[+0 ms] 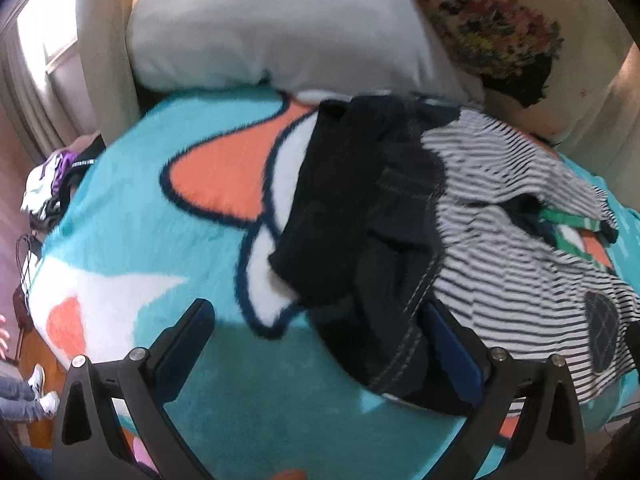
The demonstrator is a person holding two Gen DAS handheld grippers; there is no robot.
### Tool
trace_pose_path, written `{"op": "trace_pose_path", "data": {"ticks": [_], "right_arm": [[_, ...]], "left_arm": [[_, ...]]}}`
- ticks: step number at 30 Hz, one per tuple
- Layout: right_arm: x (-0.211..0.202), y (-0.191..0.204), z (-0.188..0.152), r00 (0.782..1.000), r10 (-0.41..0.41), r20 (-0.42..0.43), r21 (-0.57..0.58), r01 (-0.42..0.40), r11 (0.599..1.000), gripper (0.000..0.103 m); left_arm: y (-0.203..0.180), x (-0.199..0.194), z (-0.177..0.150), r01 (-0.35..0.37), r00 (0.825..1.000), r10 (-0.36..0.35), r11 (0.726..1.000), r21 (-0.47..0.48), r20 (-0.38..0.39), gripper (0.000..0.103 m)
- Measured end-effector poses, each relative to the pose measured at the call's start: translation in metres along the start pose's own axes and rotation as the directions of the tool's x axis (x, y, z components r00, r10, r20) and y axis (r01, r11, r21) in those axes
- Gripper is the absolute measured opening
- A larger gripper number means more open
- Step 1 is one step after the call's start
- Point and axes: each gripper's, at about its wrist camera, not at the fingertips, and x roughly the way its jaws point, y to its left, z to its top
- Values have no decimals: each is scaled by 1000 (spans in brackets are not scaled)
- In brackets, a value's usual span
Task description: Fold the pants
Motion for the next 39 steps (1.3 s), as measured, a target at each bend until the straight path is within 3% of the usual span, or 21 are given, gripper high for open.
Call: {"op": "trace_pose_path", "data": {"ticks": [12,18,25,29,32,34,37,39], "right_arm": [[21,-9,-12,997,9,-72,34,-6,999,103],[23,-16,-15,997,17,-80,66,-12,998,103],[26,-7,-16,993,-13,-120,-21,10,1000,103],[5,-37,9,990,111,-92,89,-103,991,102],[-3,-70,44,996,74,-45,136,-67,988,102],[12,-96,73,997,64,-53,160,-54,986,99],[58,-129,100,996,-19,-89,195,36,980,80],[90,-148,109,991,-6,-131,260,40,965,74]], "left_arm": [[3,-7,-15,-3,1000,2,999,47,28,103],[-3,3,1,6,1000,-8,997,74,30,103],[6,-10,9,92,996,-92,996,23,-4,103],[14,-34,17,115,991,-115,993,2,62,103],[14,-45,25,128,987,-128,992,4,100,103],[12,-51,26,151,982,-151,989,9,116,103],[8,-54,29,165,979,-166,986,20,116,103],[4,-55,28,158,981,-160,987,32,111,103]]}}
